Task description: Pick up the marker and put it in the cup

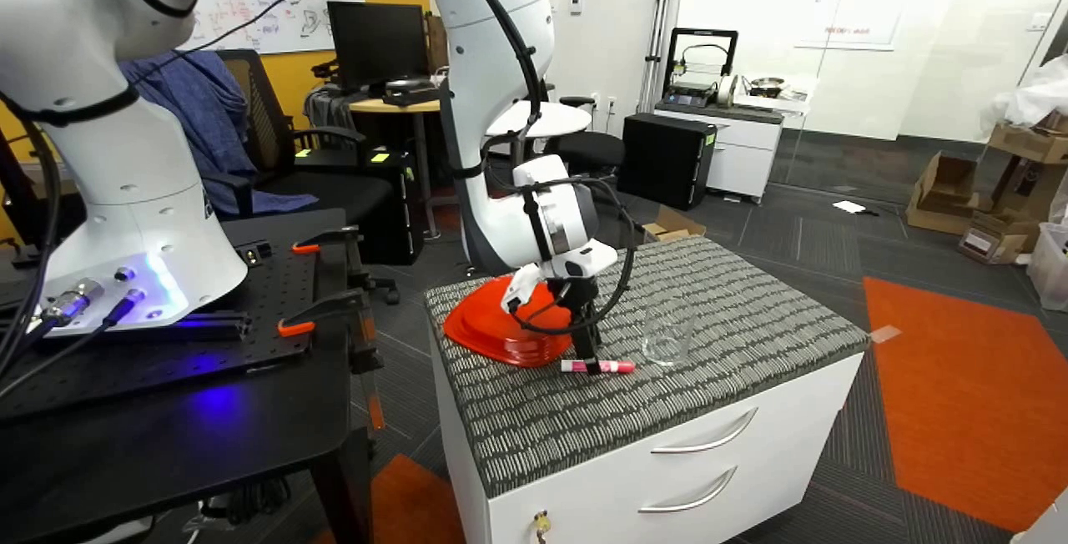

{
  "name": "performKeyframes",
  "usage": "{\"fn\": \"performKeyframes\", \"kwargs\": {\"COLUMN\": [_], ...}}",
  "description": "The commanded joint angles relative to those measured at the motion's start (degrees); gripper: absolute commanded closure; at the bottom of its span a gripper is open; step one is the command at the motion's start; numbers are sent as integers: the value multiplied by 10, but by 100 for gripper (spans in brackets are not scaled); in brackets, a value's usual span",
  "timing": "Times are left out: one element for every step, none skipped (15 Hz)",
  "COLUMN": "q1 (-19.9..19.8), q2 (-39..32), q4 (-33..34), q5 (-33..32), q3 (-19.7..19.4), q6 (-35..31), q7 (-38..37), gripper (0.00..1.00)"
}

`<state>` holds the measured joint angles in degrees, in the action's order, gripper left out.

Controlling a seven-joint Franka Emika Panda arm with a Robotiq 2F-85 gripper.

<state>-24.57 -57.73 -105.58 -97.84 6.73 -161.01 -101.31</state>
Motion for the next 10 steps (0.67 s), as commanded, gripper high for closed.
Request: {"fn": "performKeyframes", "kwargs": {"q1": [-12, -13, -16, -17, -19, -21, -21, -21, -22, -22], "q2": [-22, -26, -30, -33, -35, -36, -36, -36, -35, -34], "q4": [26, 31, 34, 37, 40, 41, 42, 43, 42, 41], "q5": [24, 28, 34, 40, 47, 53, 59, 65, 73, 77], "q3": [6, 7, 8, 8, 10, 10, 11, 11, 11, 11], "q6": [-18, -20, -23, -25, -28, -32, -35, -38, -40, -41], "q7": [26, 29, 35, 41, 45, 52, 55, 61, 66, 68], "gripper": [0, 7, 26, 35, 42, 51, 57, 66, 73, 81]}}
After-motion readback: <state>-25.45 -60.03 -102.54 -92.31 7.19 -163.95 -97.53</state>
